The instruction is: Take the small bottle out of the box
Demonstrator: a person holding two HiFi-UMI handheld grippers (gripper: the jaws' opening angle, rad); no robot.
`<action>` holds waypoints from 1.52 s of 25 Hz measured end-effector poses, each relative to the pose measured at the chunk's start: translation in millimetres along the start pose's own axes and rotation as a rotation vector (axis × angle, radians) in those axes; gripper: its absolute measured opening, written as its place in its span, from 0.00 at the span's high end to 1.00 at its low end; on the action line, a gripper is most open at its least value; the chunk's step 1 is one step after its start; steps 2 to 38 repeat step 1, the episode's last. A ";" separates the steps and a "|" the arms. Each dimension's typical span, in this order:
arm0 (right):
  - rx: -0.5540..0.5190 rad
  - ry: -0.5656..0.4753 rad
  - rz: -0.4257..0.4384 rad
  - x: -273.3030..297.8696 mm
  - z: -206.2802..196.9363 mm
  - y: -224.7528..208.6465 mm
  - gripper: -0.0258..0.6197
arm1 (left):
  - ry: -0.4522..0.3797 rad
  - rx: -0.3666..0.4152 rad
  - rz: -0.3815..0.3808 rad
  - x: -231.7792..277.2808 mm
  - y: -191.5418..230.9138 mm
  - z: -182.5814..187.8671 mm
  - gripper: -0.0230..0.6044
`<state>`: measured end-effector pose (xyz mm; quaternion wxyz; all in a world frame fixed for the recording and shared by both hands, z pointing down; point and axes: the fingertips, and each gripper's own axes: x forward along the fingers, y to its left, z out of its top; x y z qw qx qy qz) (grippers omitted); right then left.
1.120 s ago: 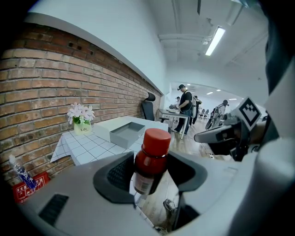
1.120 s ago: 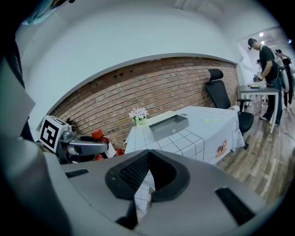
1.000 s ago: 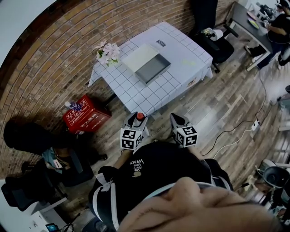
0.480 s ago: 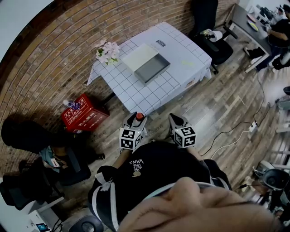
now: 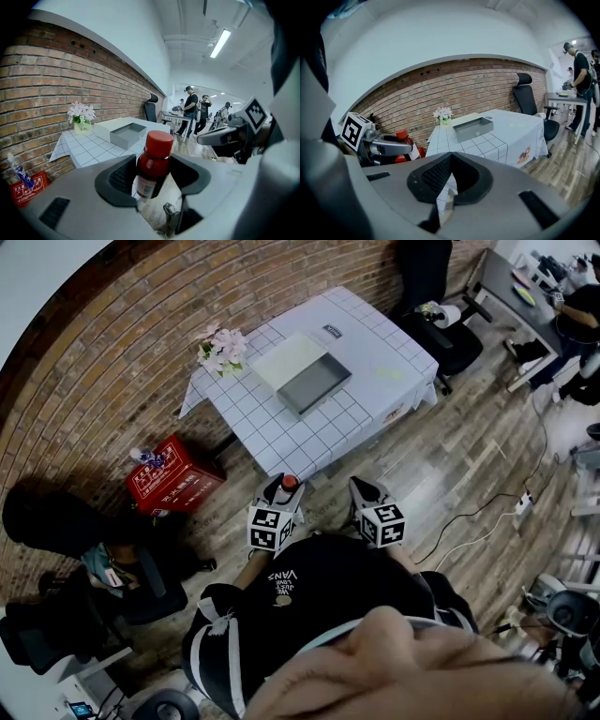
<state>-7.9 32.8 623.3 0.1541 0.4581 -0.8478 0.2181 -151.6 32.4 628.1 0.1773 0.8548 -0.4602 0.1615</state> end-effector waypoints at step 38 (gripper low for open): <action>0.001 -0.001 0.001 0.8 0.4 -0.6 0.96 | 0.001 0.001 0.000 0.9 0.3 0.2 0.60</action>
